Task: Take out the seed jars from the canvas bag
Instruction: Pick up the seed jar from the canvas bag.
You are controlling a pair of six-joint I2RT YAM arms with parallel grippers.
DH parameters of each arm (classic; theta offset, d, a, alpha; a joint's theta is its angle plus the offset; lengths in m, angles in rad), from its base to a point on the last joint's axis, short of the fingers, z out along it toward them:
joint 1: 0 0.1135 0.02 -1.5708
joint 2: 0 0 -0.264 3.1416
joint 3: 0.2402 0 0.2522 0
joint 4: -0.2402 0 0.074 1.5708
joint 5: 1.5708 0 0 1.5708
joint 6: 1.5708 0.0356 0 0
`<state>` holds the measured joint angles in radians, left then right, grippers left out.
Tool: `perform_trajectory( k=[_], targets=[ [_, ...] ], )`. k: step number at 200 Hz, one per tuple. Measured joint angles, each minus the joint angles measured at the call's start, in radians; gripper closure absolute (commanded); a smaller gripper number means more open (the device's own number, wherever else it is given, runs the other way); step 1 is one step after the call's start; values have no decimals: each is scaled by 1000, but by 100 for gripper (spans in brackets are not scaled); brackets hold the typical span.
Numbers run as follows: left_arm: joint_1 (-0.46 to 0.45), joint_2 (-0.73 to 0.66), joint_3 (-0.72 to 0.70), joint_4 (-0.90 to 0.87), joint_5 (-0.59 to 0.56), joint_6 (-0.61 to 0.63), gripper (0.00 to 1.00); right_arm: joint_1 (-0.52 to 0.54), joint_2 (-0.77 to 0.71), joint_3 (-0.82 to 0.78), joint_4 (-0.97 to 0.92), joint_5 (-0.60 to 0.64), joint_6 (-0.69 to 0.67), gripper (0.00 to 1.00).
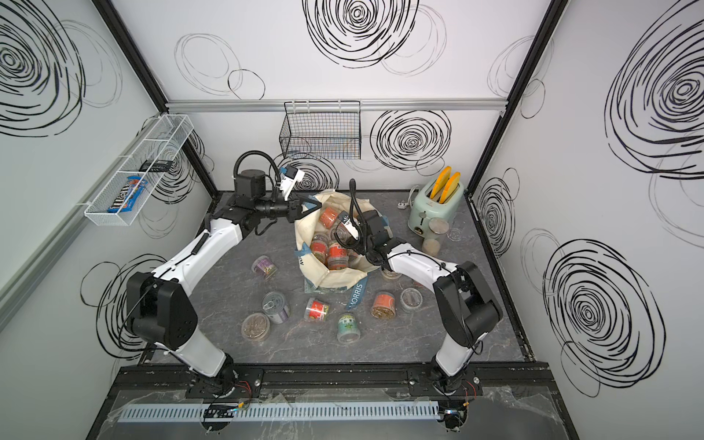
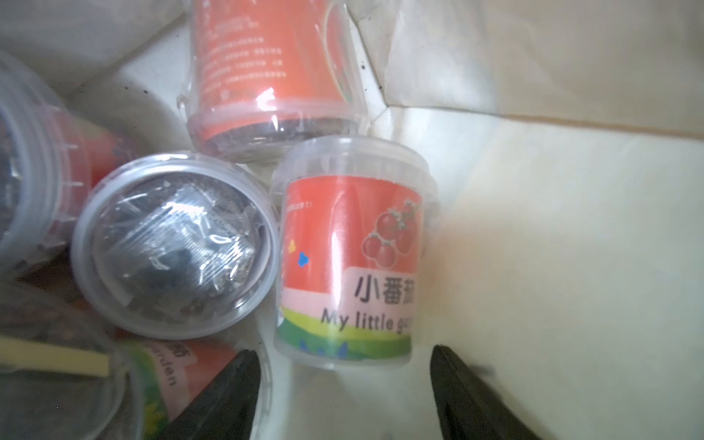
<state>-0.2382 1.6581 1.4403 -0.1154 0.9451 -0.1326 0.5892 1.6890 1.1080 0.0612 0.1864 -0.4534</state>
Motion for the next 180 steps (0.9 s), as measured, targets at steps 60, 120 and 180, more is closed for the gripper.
perform_trajectory(
  k=[60, 120, 180],
  targets=[
    [-17, 0, 11, -10, 3, -2, 100, 10, 40, 2, 34, -5, -2, 25],
    [-17, 0, 11, -10, 30, -33, 100, 24, 61, 0, 113, -3, -3, 28],
    [-14, -8, 11, -10, 46, -40, 100, 26, 65, -7, 167, 8, -3, 47]
  ],
)
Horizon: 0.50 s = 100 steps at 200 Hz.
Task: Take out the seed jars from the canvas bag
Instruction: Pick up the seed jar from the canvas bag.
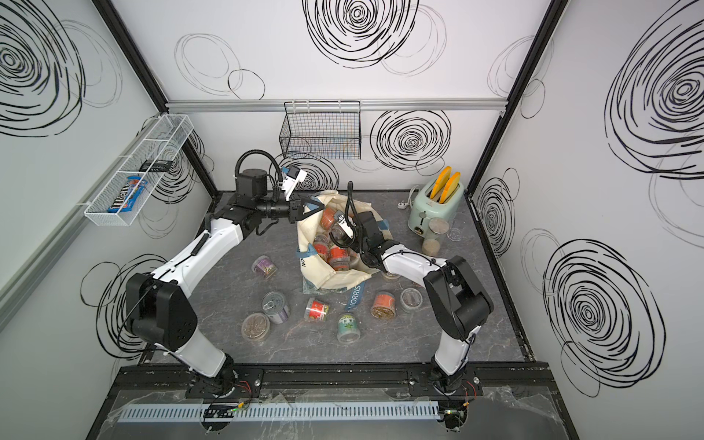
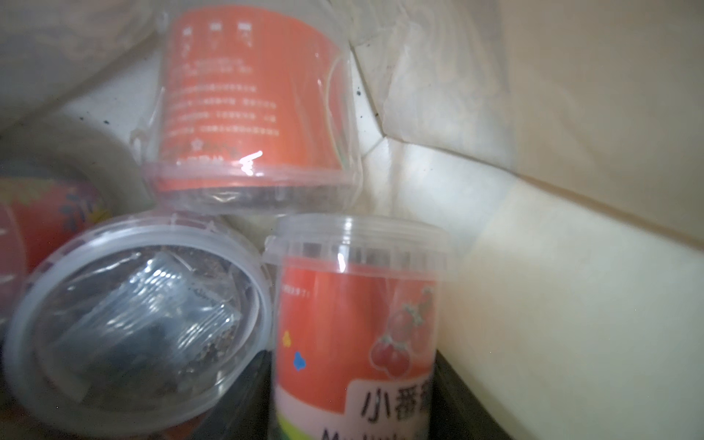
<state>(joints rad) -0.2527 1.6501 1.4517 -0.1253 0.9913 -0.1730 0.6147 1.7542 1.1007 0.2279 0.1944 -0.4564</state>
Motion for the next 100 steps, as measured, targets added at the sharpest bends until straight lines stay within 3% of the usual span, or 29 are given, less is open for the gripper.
perform_trajectory(
  k=[50, 100],
  targets=[
    [15, -1, 0, 0, -14, 0, 100, 6, -17, -47, 36, 4, 28, 47],
    [30, -1, 0, -2, -93, -12, 100, 43, -135, -125, 43, -3, 56, 46]
  ],
)
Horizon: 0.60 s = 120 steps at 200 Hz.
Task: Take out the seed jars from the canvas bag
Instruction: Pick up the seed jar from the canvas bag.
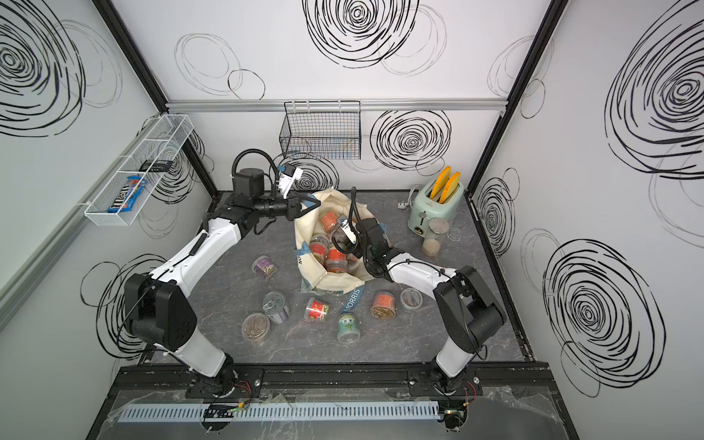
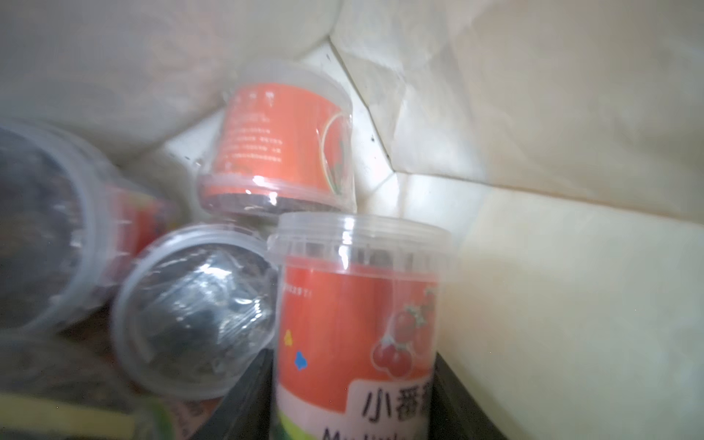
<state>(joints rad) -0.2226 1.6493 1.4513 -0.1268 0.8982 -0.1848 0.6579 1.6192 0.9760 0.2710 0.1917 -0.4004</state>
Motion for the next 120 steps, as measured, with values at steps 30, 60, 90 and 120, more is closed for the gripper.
perform_trajectory(
  k=[30, 60, 90, 120],
  targets=[
    [14, 0, 0, 0, -32, -17, 100, 32, -86, -26, -1, -2, 24, 46],
    [16, 0, 0, -2, -55, -22, 100, 63, -171, -31, -6, -24, 39, 45],
    [22, 2, 0, -3, -68, -27, 100, 87, -259, -46, -20, -74, 53, 44],
    [43, 14, 0, -3, -71, -31, 100, 100, -350, -55, -60, -101, 102, 44]
  ],
)
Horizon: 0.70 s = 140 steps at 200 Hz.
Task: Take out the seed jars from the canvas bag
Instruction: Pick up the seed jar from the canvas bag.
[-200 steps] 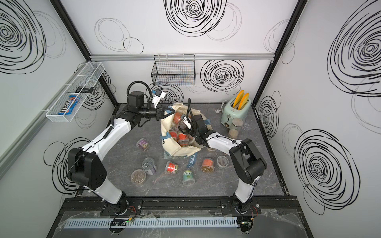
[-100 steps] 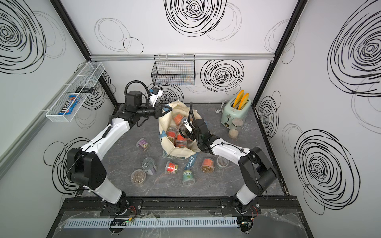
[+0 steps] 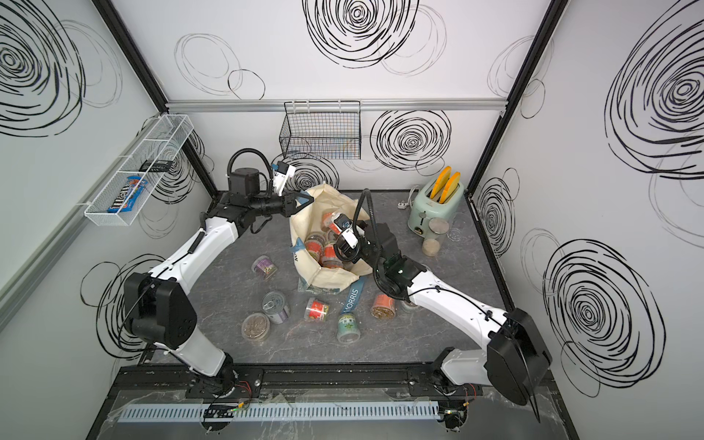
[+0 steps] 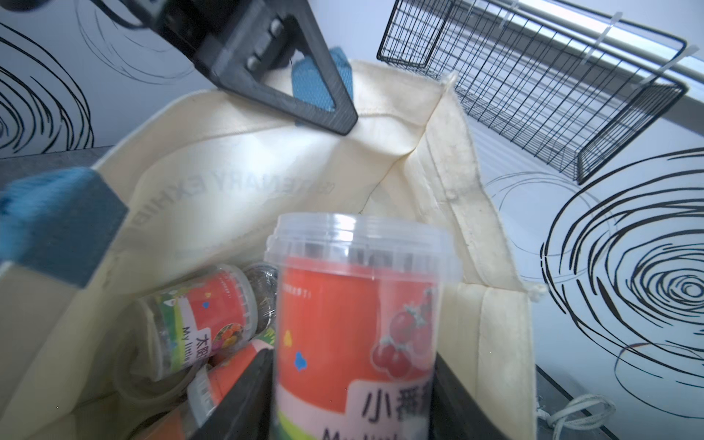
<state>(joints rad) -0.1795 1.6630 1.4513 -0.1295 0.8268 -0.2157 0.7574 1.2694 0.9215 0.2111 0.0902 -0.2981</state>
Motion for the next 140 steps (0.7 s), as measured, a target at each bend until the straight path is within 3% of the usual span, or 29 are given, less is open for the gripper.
perform_trajectory(
  k=[35, 74, 140],
  targets=[
    [29, 6, 0, 0, -6, -3, 100, -40, -128, -45, -48, -26, 77, 43],
    [39, 7, 0, -1, -19, -2, 100, -237, -234, -116, -108, -94, 179, 43],
    [40, 7, 0, -4, -18, -2, 100, -459, -127, -111, -195, -156, 190, 42]
  ],
)
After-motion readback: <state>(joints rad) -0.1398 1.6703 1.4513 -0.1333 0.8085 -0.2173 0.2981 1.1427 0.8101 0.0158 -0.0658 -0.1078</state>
